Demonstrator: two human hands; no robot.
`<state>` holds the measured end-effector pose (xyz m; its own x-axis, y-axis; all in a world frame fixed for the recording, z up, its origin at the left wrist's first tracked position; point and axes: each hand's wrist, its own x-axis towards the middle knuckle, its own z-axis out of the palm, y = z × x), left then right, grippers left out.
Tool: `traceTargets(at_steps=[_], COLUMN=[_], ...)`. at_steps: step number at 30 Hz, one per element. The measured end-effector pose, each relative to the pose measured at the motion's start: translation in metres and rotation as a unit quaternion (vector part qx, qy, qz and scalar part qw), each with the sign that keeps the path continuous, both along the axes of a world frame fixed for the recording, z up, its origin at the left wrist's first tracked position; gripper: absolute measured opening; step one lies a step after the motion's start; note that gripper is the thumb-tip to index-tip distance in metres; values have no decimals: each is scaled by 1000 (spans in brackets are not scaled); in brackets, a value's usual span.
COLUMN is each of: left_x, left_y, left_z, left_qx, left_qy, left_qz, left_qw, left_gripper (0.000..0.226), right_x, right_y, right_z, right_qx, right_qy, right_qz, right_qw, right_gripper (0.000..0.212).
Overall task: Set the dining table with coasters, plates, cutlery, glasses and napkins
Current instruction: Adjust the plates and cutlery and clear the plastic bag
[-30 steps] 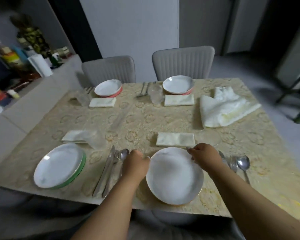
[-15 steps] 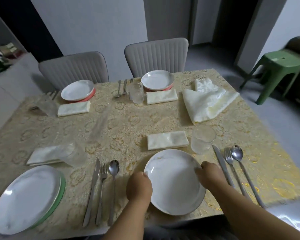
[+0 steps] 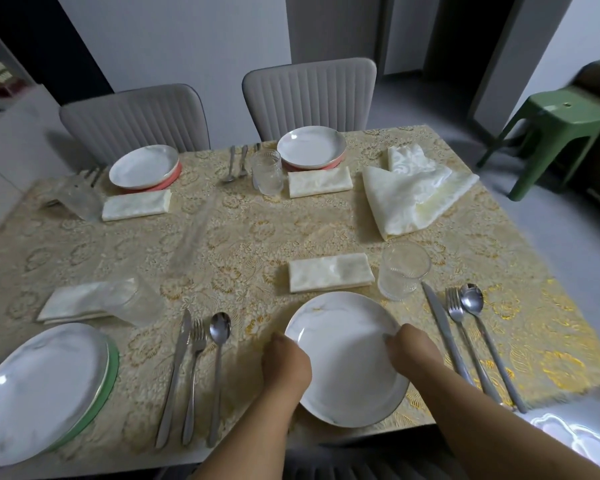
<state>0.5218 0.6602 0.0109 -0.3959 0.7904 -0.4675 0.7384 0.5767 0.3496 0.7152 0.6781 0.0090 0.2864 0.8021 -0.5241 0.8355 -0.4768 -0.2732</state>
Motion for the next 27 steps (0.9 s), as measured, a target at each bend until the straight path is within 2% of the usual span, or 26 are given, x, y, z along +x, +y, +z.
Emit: traceTargets(at_steps=[4,7,9,11,14,17,21,24,27], left_x=[0,-3,-7,-12,-16,-17,-17,-13,-13], left_y=[-1,-1,8,22,51,78,100,108,115], left_z=[0,4,7,9,13,15,6,4,2], left_qx=[0,23,63,99,124,133,111,114,134], left_qy=[-8,2,3,-21,-63,-85,-104,-107,-94], left_qz=[-3,0,27,59,69,83,82,92,103], left_qw=[1000,1000,998,993,988,984,985,983,981], left_gripper=[30,39,48,46,39,37,41,31,29], right_x=[3,4,7,8,10,12,9,7,0], right_y=[-1,1,2,5,14,25,30,27,16], right_z=[-1,-2,3,10,21,25,21,17,21], right_qx=[-4,10,64,140,237,280,313,299,298], right_qy=[6,21,29,23,14,27,29,39,11], right_qz=[4,-46,-122,-167,-186,-207,-225,-251,-262], right_qw=[1000,999,990,976,953,937,922,920,918], right_gripper=[41,47,63,80,86,94,84,80,56])
